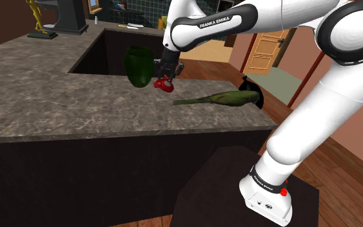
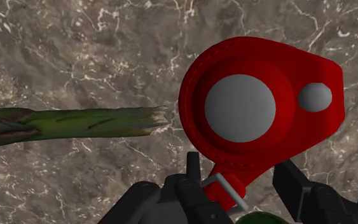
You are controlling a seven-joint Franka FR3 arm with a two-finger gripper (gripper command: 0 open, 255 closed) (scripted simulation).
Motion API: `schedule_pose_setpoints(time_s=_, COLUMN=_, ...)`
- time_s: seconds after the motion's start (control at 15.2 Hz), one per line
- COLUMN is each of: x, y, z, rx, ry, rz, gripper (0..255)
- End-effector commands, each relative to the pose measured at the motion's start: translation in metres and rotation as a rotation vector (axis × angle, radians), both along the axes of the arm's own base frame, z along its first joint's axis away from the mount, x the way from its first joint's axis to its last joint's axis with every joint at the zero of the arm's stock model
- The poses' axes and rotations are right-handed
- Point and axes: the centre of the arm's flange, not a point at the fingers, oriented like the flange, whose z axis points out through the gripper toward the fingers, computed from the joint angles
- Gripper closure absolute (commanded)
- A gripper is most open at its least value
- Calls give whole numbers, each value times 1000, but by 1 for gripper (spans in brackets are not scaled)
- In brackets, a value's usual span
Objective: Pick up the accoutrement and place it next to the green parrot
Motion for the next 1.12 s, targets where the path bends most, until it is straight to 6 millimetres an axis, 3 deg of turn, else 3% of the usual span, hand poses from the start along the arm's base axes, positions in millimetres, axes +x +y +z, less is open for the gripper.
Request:
schedule_pose_setpoints(time_s=0.0, x=0, y=0, z=-10, rx=0, ry=-1, rz=0, gripper=255)
schedule_pose_setpoints(time_s=1.06, x=0, y=0, z=-94, rx=0, ry=-1, rz=0, gripper=255)
